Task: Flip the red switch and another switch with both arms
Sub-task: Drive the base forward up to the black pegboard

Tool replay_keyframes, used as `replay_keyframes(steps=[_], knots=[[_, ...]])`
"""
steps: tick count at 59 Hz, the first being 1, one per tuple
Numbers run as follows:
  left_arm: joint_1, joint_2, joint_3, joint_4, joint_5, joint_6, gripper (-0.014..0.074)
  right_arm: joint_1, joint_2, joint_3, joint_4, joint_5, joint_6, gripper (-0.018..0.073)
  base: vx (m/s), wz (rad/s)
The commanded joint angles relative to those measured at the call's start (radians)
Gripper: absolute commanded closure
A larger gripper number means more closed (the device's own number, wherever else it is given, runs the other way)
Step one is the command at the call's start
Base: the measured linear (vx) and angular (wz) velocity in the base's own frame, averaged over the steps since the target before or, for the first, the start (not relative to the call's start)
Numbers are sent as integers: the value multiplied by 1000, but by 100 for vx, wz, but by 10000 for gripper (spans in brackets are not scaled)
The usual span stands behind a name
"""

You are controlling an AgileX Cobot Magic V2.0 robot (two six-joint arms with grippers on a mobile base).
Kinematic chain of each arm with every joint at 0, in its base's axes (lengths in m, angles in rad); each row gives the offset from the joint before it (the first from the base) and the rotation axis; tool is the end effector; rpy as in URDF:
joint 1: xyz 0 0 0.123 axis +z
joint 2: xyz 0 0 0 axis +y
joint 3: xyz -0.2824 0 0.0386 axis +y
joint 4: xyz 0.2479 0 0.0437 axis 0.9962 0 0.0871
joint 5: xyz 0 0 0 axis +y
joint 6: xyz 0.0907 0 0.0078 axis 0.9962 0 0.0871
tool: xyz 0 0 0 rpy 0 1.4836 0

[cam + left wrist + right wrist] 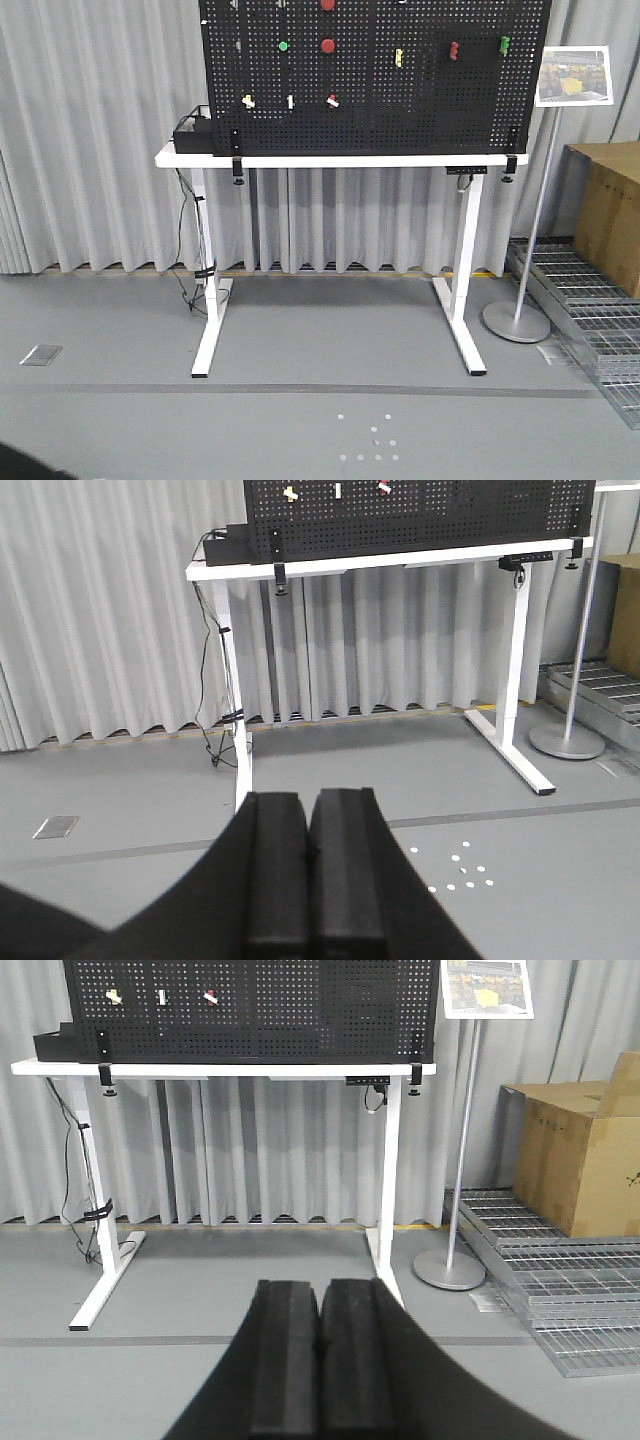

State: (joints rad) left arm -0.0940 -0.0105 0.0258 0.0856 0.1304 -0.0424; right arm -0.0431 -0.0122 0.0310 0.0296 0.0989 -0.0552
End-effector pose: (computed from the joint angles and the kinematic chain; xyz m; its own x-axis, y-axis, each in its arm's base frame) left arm 0.0565 -0.0043 0.1931 -0.0542 0.0478 -0.9974 0.0852 0.9954 0.0430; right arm 0.0568 -0.0022 0.1943 -0.0315 -0.0244 -0.9992 0.0394 0.9989 -0.0256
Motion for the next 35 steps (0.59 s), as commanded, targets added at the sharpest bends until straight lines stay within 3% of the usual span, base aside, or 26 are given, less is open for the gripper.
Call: replay_keyframes(steps=[1,35], knots=[[0,-19,20,-2,-75,-2,594,-7,-10,6,-7,-81,-4,565,0,0],[0,-19,20,-2,-75,-2,594,-7,-10,6,-7,-81,-4,565,0,0]])
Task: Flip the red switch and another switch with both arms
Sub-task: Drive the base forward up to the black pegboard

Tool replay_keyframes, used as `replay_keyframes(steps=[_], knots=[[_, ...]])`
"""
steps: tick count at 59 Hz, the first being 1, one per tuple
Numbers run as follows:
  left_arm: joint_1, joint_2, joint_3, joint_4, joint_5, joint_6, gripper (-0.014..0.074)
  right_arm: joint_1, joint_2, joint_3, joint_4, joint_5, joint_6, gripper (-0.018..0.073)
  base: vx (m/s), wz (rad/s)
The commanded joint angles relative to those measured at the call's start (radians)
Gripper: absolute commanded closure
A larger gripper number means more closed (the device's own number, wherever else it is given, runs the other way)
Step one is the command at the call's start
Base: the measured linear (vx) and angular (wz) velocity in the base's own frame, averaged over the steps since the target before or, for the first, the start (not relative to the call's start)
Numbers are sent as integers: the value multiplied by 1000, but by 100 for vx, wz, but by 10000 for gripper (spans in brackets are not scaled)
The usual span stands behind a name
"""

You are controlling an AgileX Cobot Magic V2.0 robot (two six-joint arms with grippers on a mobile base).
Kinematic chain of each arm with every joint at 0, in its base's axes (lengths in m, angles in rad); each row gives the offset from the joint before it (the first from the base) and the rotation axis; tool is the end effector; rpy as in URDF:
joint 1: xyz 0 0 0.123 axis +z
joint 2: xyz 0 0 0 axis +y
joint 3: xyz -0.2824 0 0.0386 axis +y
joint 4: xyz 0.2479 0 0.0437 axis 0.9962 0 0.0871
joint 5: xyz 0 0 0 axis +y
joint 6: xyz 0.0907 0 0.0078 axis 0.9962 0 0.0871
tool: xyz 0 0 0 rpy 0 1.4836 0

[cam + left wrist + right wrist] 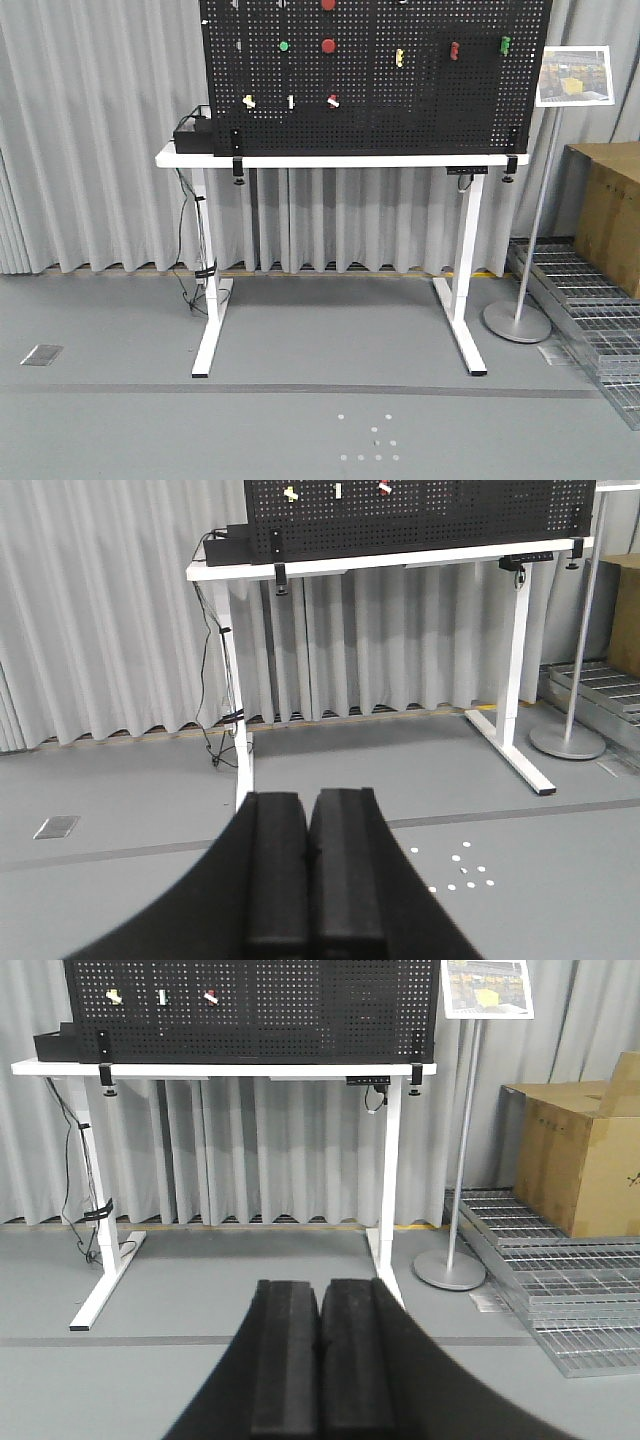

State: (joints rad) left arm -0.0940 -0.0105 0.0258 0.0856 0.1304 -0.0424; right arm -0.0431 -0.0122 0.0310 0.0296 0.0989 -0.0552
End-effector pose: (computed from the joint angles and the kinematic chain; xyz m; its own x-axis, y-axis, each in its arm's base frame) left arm 0.0565 -0.0043 0.1931 -0.0542 0.0478 -0.9974 0.0852 0.9954 0.0430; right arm 0.0568 -0.0022 0.1943 -0.0315 -0.0244 -0.9992 0.0394 0.9989 -0.0256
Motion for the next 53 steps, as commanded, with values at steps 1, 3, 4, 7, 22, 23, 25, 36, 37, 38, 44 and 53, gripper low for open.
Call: replay_keyframes(steps=[1,3,4,7,22,23,25,36,37,38,44,53], knots=[[0,-19,20,-2,-75,-2,594,-7,-10,6,-7,-81,-4,565,0,0],[0,-19,20,-2,-75,-2,594,-7,-10,6,-7,-81,-4,565,0,0],[0,-19,20,-2,-75,-2,594,-7,-10,6,-7,-81,-4,565,0,0],[0,-19,20,-2,-75,-2,594,-7,-10,6,-7,-81,-4,565,0,0],[0,-19,20,-2,-75,-2,594,-7,-10,6,-7,-81,-4,565,1,0],[0,-19,20,-2,-75,-2,594,-7,-10,6,-7,-81,-4,565,1,-4],[0,-19,20,-2,-75,-2,594,-7,-10,6,-7,-81,-4,565,2,-5],[0,-19,20,-2,-75,-2,594,-7,-10,6,-7,-81,-4,565,6,-6],[0,-19,20,-2,-75,-2,594,-7,-10,6,-7,-81,-4,565,11,-5],[0,-19,20,-2,-75,-2,594,-7,-10,6,-7,-81,-4,565,13,-5],[0,-19,20,-2,-75,-2,594,-7,-10,6,-7,-81,-4,565,18,-3],[0,-19,20,-2,-75,-2,594,-7,-10,6,-7,-81,-4,565,26,3]])
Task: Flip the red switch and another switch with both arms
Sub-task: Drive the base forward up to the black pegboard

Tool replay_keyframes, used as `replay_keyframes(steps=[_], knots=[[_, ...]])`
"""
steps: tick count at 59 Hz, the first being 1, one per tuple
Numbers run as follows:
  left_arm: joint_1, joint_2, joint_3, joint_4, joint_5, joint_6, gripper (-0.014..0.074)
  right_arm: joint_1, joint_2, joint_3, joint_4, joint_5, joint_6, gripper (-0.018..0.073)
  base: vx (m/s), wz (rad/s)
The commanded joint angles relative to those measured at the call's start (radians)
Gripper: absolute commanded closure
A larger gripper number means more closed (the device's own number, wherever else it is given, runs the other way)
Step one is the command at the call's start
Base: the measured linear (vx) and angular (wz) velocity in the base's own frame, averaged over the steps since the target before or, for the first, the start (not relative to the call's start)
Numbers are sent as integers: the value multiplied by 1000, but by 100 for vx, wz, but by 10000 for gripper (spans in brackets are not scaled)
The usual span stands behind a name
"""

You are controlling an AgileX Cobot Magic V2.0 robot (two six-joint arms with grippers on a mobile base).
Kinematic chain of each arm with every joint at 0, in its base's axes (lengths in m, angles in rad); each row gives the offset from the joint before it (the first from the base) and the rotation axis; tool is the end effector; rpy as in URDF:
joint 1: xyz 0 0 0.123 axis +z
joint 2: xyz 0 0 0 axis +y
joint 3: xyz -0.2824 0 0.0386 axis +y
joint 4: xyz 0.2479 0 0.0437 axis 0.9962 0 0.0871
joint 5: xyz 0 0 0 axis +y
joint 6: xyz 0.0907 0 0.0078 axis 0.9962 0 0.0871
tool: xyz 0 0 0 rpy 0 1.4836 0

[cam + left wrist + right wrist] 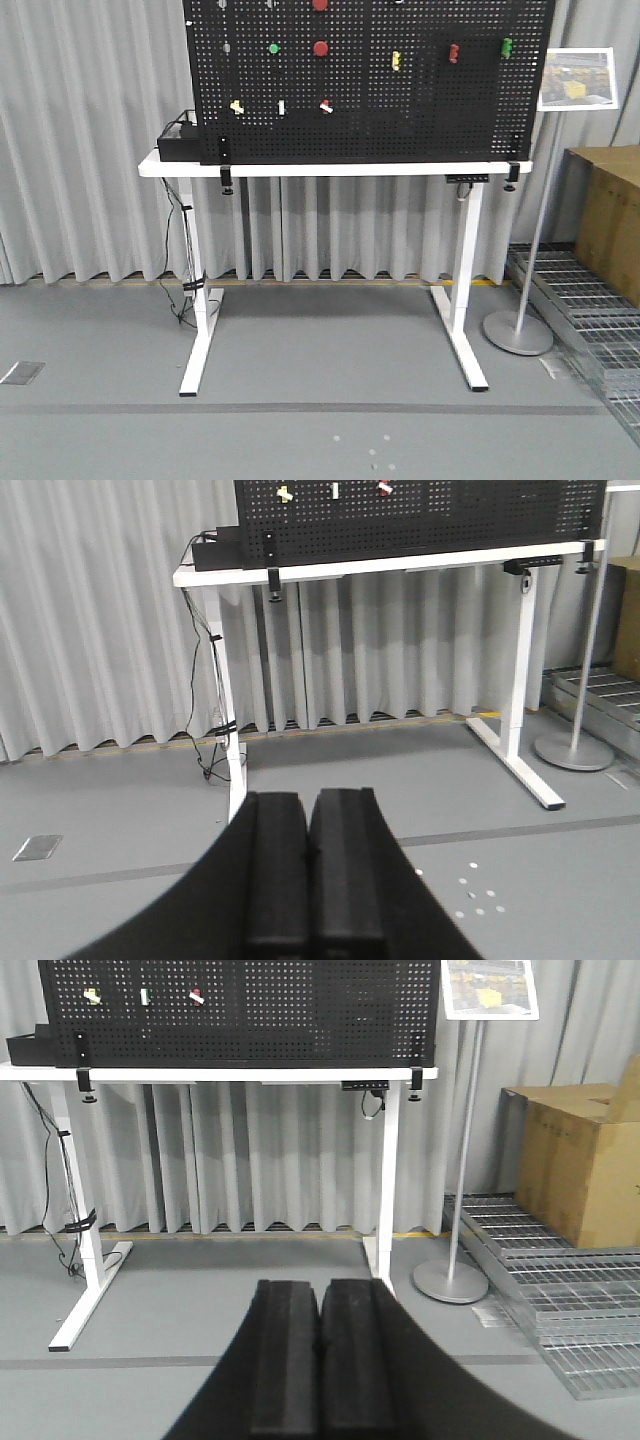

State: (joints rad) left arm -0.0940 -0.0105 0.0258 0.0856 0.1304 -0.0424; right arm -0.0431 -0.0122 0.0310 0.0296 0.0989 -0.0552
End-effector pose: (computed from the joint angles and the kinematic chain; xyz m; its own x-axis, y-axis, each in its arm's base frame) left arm 0.0565 -0.0043 0.1931 -0.0542 0.0478 -0.9974 0.0852 0.9954 0.0430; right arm 0.0568 -0.0022 0.1943 -0.0315 -0.0244 -0.9992 0.0394 0.9989 -0.0256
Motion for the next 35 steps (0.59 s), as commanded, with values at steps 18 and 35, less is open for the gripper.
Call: replay_keyframes(steps=[18,35], knots=[[0,-19,20,-2,-75,-2,594,-7,-10,6,-7,-82,-4,565,39,-3],[0,-19,20,-2,-75,-2,594,-7,-10,6,-7,-82,-4,565,48,3]])
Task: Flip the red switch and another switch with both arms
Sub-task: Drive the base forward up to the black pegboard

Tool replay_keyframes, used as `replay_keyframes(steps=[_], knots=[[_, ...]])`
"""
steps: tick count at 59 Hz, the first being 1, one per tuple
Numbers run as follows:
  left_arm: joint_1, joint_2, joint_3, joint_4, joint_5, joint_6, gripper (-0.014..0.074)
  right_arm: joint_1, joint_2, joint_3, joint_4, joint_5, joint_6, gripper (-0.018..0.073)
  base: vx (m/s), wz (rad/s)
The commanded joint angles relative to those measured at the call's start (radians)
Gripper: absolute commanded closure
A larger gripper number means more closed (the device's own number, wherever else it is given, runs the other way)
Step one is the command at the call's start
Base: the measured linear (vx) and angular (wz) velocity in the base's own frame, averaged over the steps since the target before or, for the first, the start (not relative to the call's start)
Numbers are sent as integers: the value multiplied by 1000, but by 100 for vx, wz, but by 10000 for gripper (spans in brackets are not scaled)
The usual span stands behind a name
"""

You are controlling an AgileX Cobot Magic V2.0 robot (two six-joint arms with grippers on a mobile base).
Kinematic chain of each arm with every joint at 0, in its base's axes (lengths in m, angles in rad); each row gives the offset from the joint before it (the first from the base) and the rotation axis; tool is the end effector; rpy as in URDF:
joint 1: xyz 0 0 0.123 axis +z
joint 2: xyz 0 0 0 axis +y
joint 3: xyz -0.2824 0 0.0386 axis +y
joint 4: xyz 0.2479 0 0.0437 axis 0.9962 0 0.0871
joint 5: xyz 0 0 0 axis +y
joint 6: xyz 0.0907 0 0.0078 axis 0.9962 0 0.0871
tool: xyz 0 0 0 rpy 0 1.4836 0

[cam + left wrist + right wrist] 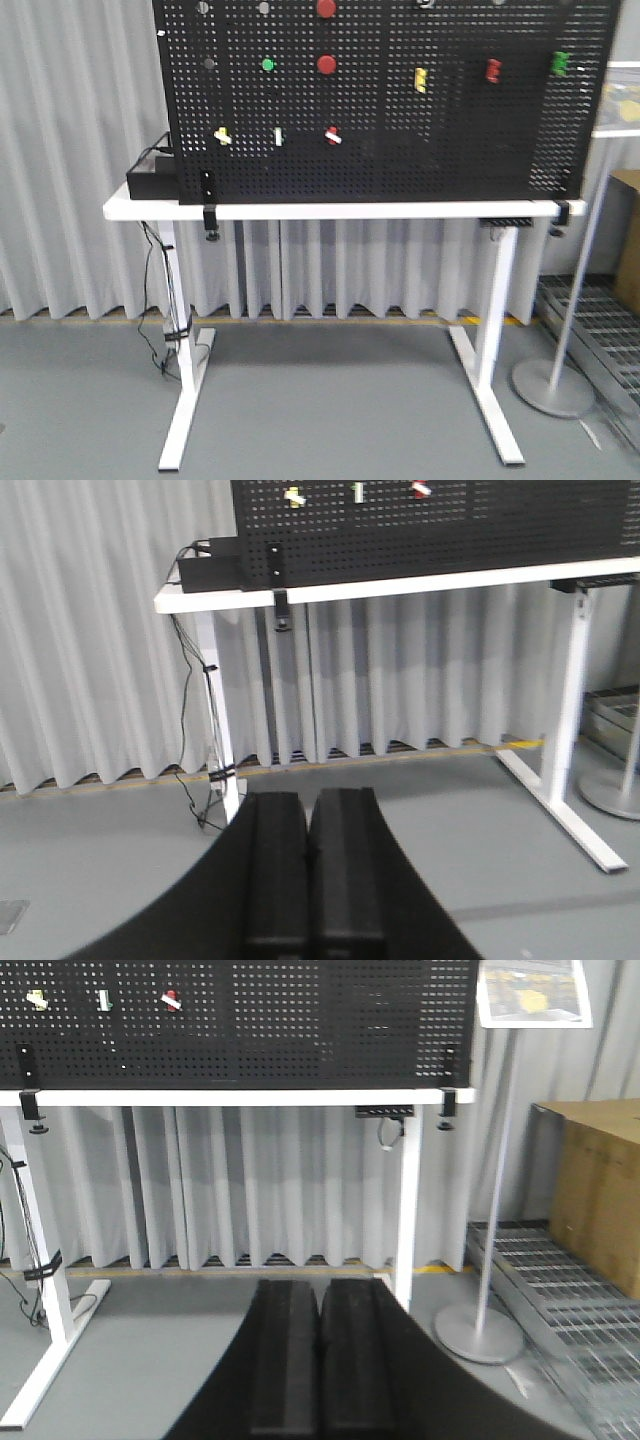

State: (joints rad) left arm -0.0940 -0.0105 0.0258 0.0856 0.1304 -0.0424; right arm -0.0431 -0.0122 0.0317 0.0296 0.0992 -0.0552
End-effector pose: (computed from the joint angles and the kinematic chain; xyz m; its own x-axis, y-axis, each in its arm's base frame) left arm 0.0565 -0.0043 0.1931 -0.0542 0.0478 -0.9974 0.0852 0.9954 0.0430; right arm 0.0568 -0.0022 0.1940 -0.0324 -0.0244 -0.9992 0.0393 0.9989 -0.0256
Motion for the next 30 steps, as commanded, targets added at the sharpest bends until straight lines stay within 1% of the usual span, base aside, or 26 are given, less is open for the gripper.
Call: replay_keyframes(steps=[1,30], knots=[[0,-19,20,-2,-75,-2,594,-7,-10,5,-7,-82,-4,565,48,12],[0,-19,20,-2,-75,-2,594,-7,-10,5,-7,-82,-4,565,51,9]])
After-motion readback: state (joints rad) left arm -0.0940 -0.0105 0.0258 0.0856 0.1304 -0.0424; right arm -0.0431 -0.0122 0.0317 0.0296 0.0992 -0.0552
